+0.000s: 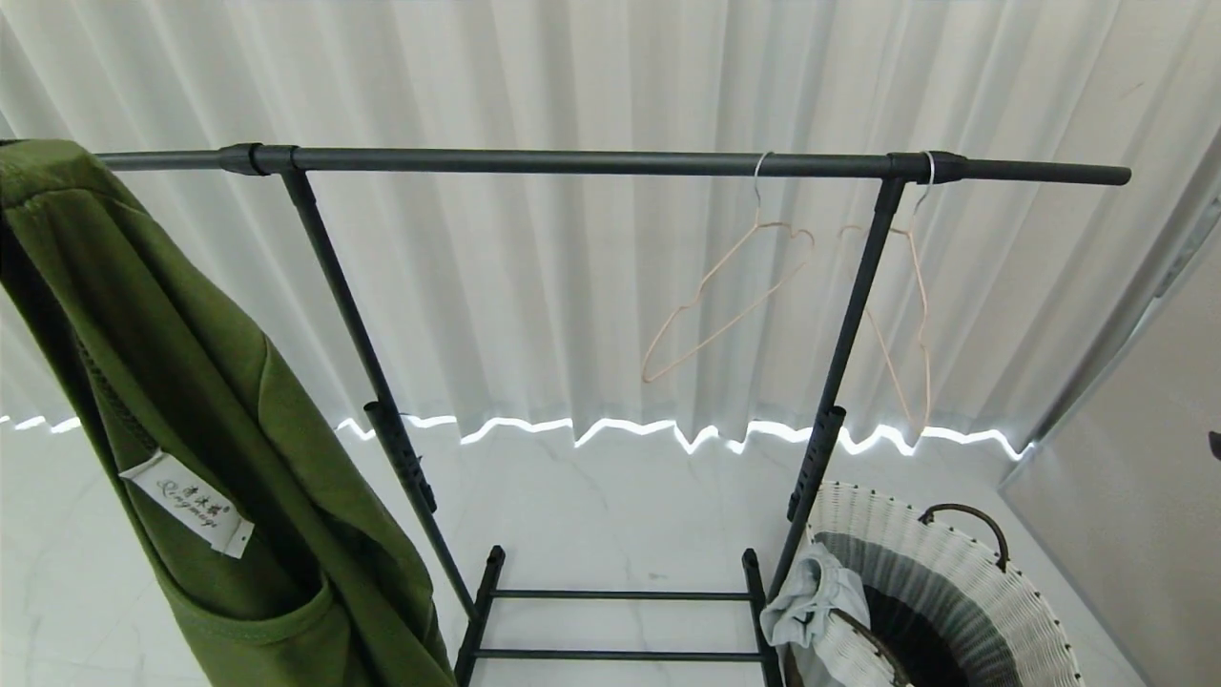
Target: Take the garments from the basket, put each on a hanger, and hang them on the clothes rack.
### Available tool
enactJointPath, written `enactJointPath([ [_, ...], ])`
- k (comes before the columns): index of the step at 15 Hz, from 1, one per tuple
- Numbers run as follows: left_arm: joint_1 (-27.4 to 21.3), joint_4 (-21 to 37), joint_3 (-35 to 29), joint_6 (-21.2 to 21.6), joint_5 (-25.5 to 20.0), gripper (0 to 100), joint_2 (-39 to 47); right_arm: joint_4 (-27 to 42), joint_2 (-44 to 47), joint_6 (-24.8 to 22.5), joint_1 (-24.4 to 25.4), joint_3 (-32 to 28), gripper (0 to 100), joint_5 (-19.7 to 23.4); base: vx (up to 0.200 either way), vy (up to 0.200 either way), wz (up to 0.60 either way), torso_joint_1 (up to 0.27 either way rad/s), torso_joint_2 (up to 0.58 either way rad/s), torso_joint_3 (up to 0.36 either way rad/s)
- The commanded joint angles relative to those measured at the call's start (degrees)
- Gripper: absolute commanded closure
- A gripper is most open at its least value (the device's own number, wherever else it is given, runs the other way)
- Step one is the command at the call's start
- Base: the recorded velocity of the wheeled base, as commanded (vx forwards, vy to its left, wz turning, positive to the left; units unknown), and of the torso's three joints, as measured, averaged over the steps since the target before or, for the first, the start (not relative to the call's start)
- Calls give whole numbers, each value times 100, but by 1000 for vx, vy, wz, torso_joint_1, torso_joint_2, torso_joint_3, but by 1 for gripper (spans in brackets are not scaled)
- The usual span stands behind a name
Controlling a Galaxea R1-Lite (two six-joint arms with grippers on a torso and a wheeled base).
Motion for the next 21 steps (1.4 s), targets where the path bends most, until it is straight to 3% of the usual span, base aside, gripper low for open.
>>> enactJointPath([
  [1,0,-5,-5,-1,3,100,13,1,8,-2,8,-4,0,-2,200,0,0,7,-2,-2],
  [11,0,-5,47,-1,-68,100,13,10,105,306,8,163,0,78,180,0,0,2,3,0],
  [15,0,-5,276,-10,-121,100,-57,1,650,1088,-1,136,0,113,0,0,0,0,0,0],
  [19,0,-5,355,-36,-121,100,-57,-333,1713,2222,8,13,0,42,0,0,0,0,0,0],
  [21,0,-5,399,-36,-121,100,-92,-359,2214,2486,8,-180,0,16,0,0,0,0,0,0],
])
